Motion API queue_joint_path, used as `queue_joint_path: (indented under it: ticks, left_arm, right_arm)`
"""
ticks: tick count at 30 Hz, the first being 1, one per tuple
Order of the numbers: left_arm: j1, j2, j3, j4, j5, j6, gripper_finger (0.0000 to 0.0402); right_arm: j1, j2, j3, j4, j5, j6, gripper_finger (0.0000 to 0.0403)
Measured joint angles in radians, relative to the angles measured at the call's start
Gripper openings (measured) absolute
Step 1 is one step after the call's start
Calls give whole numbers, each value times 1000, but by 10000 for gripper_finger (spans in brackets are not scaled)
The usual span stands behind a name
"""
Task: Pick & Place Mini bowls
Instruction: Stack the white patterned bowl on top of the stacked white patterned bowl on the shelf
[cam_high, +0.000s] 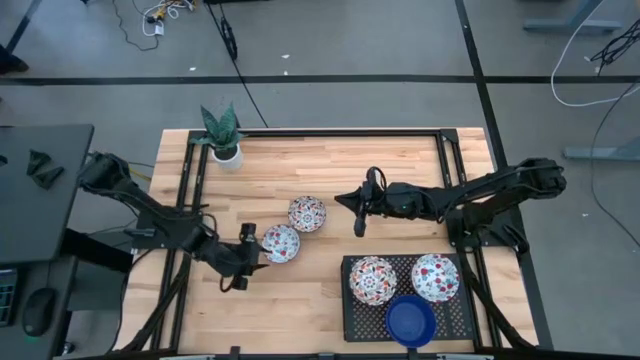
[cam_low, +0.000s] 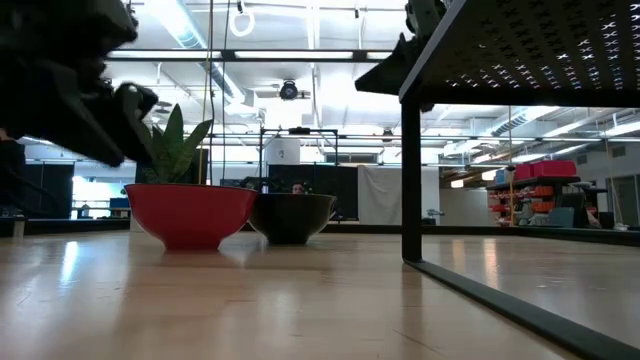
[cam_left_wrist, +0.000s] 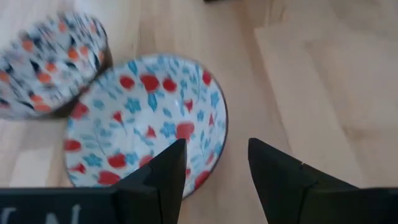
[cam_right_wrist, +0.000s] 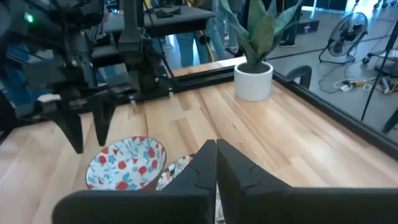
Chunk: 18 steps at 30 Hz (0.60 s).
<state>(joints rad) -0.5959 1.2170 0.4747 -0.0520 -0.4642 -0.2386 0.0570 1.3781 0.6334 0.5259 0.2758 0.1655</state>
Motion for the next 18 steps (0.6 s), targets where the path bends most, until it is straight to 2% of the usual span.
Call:
queue_joint_path:
  ticks: [12,18]
  left_arm:
    - [70,114,0,8,43,-12,177]
    - [83,124,0,101,50,59,177]
  right_arm:
    - [20,0,-30,31,-7,35,10]
    - [22,0,-30,31,-7,33,10]
